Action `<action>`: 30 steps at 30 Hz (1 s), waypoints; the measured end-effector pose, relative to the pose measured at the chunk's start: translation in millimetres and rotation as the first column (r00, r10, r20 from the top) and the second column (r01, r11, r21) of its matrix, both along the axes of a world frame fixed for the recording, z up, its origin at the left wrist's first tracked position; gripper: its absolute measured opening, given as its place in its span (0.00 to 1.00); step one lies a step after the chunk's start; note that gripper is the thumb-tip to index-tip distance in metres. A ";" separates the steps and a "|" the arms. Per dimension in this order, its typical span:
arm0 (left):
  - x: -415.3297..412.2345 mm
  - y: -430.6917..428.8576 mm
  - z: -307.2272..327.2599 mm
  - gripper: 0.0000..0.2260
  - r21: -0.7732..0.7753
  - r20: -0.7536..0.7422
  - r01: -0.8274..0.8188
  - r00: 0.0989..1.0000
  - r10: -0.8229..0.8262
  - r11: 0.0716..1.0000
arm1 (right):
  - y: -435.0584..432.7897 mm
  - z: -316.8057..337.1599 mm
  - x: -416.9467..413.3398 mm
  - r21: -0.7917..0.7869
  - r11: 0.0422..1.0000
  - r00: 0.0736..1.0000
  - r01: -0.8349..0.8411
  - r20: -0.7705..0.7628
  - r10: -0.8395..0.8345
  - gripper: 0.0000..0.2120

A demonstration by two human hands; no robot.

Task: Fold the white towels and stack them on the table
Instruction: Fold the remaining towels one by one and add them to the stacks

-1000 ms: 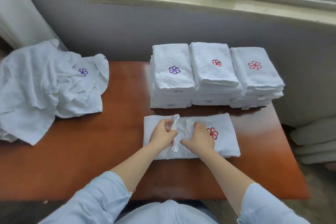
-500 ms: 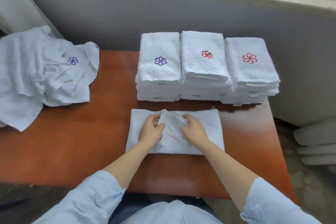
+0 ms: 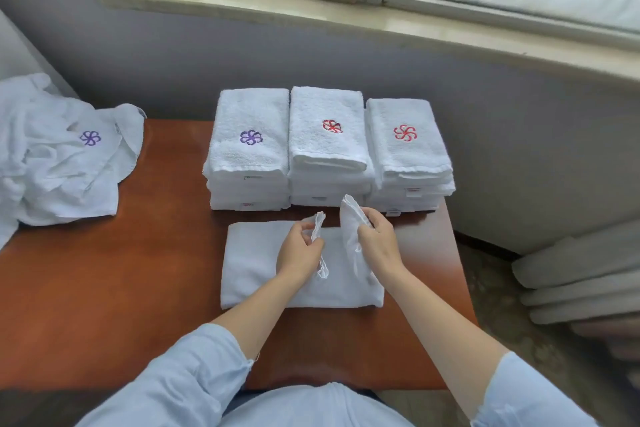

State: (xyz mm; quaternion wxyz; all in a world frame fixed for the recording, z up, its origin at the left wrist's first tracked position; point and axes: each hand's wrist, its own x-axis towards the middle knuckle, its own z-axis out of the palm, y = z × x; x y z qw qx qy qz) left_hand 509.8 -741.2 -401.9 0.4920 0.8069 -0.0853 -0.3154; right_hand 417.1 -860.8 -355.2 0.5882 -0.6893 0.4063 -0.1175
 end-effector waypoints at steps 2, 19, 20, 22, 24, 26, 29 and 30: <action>-7.0 -5.9 -7.2 0.16 0.024 -0.006 0.024 1.000 -0.024 0.999 | -5.7 0.7 -6.2 0.010 1.000 1.000 0.005 -0.004 -0.005 0.21; 29.4 27.4 34.6 0.22 -0.209 -0.458 -0.133 0.889 0.023 0.969 | 53.1 16.3 40.9 0.225 0.957 0.979 -0.182 0.131 0.155 0.13; 37.7 36.7 38.4 0.22 -0.224 -0.432 -0.153 0.901 0.043 0.962 | 62.0 16.8 47.9 0.209 0.955 0.973 -0.210 0.137 0.184 0.14; 54.0 57.8 44.1 0.21 -0.228 -0.402 -0.160 0.914 0.057 0.961 | 79.6 17.6 61.0 0.164 0.953 0.965 -0.253 0.117 0.236 0.17; 69.0 78.4 46.5 0.22 -0.212 -0.414 -0.166 0.908 0.066 0.963 | 94.8 14.4 73.7 0.134 0.948 0.957 -0.289 0.076 0.281 0.17; 81.4 96.3 46.5 0.23 -0.187 -0.439 -0.161 0.896 0.065 0.969 | 109.0 7.4 83.3 0.119 0.943 0.950 -0.312 0.044 0.309 0.14; 96.4 112.9 43.0 0.22 -0.148 -0.460 -0.120 0.887 0.039 0.982 | 125.7 -7.7 93.0 0.080 0.941 0.943 -0.327 -0.028 0.330 0.18; 100.8 116.5 41.8 0.21 -0.134 -0.461 -0.100 0.887 0.027 0.986 | 129.6 -12.7 95.0 0.054 0.939 0.936 -0.341 -0.071 0.344 0.20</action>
